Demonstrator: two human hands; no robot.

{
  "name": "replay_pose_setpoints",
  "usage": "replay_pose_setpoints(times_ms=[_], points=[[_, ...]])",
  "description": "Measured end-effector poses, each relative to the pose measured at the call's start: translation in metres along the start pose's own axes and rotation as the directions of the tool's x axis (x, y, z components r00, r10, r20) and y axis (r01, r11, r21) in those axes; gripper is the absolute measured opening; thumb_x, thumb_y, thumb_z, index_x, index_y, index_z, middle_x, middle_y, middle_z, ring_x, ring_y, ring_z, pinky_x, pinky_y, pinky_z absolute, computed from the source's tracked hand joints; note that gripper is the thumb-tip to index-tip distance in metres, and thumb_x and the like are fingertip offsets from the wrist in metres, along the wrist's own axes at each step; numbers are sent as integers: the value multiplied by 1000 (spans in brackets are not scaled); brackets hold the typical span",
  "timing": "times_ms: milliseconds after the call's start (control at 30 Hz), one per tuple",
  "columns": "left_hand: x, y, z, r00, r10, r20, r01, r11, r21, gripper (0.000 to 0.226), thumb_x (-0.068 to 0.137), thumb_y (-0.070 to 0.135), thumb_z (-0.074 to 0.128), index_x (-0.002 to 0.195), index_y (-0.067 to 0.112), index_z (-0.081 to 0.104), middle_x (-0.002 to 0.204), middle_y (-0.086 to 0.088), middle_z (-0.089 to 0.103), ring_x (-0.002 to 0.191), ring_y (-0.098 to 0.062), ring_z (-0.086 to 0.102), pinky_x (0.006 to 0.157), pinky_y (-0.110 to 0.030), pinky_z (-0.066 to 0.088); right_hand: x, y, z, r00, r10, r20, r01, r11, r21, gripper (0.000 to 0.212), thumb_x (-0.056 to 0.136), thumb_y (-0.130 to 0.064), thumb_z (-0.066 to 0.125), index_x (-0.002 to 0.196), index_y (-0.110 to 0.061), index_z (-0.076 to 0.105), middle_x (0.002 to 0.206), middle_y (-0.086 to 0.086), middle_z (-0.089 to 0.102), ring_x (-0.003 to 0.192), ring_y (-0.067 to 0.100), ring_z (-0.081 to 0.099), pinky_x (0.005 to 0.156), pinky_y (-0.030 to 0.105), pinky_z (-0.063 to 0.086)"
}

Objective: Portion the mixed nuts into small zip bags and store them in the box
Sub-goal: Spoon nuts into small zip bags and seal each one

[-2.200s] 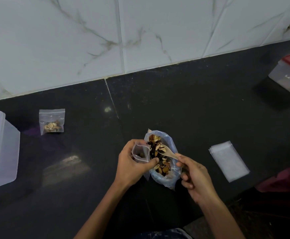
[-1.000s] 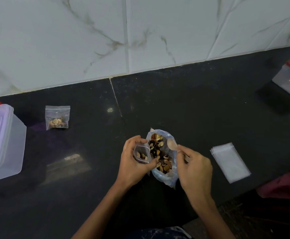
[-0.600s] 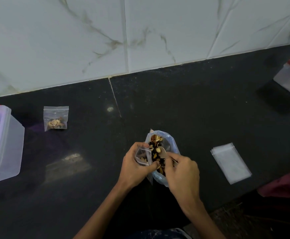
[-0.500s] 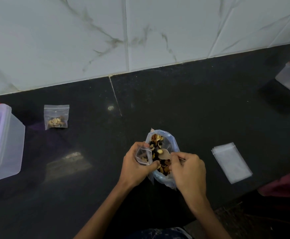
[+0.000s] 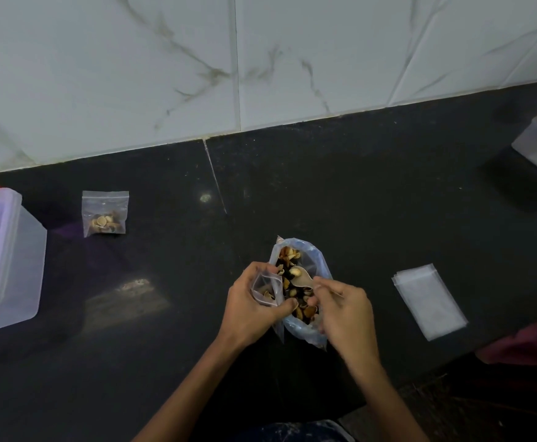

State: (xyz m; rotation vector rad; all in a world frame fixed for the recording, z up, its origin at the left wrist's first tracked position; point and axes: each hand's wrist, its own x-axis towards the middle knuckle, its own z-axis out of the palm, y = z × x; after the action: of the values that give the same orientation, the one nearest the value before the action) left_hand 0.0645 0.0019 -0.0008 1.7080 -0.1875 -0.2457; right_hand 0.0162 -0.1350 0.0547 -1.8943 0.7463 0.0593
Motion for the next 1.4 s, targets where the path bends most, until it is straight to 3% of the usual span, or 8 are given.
replay_pose_setpoints(times_ms=[67, 133, 267, 367, 500, 733, 1200, 1400], points=[[-1, 1, 2, 1000, 0, -8, 0, 1000, -3, 44, 66, -2, 82, 96, 19, 57, 99, 21, 65, 100, -1, 64, 78, -20, 55, -7, -2, 4, 969, -240, 56, 240, 865, -440, 24, 96, -22, 48, 108, -26, 68, 63, -10, 59, 51, 3, 53, 47, 15, 39], [-1, 1, 4, 1000, -1, -9, 1, 1000, -7, 44, 65, -2, 83, 96, 17, 58, 100, 18, 66, 100, 0, 64, 79, -20, 55, -13, -7, 8, 958, -279, 63, 270, 816, -511, 22, 96, -24, 46, 98, -27, 68, 60, -12, 51, 51, 2, 47, 45, 14, 29], [-1, 1, 3, 1000, 22, -3, -22, 1000, -8, 44, 65, -5, 82, 97, 11, 57, 99, 10, 63, 97, 7, 62, 76, -10, 50, 0, -9, 8, 999, -9, 46, 11, 999, -52, 22, 94, -15, 53, 80, -27, 65, 60, -4, 65, 43, 5, 52, 45, 20, 44], [-2, 0, 3, 1000, 31, 5, -31, 999, -26, 43, 66, -6, 81, 98, 11, 57, 104, 8, 61, 100, 10, 60, 77, -8, 48, 8, -4, 1, 951, 281, 126, -307, 897, 317, 14, 92, -10, 55, 92, -13, 69, 65, 3, 66, 37, 8, 45, 33, 18, 33], [-1, -1, 2, 999, 51, 3, -51, 997, -56, 48, 63, 11, 84, 102, 12, 56, 118, 3, 60, 107, -8, 64, 79, -27, 57, 5, 6, -11, 916, 352, 190, -400, 781, 480, 12, 89, -12, 58, 91, -10, 70, 66, 2, 66, 35, 5, 41, 28, 15, 22], [-3, 3, -1, 994, 101, -33, -98, 993, 69, 50, 61, 28, 82, 102, 22, 55, 111, 6, 59, 100, -17, 63, 74, -42, 59, -3, 13, -28, 945, 284, 165, -328, 793, 514, 18, 90, -11, 56, 92, -14, 73, 64, 1, 63, 38, 6, 38, 29, 14, 21], [-6, 9, -1, 995, 93, -38, -89, 992, 89, 54, 67, 10, 84, 108, 22, 50, 93, 20, 60, 85, -5, 61, 70, -24, 54, -6, 16, -36, 950, 279, 141, -310, 789, 530, 19, 91, -9, 55, 100, -11, 71, 63, 2, 63, 36, 6, 37, 28, 14, 20], [-6, 14, -1, 995, 94, -34, -90, 992, 83, 55, 68, 7, 82, 108, 25, 50, 97, 18, 61, 87, -6, 62, 70, -29, 56, -34, -23, -43, 986, 92, 138, -146, 878, 456, 20, 89, -9, 57, 92, -18, 74, 59, 0, 62, 35, 7, 38, 30, 15, 25]])
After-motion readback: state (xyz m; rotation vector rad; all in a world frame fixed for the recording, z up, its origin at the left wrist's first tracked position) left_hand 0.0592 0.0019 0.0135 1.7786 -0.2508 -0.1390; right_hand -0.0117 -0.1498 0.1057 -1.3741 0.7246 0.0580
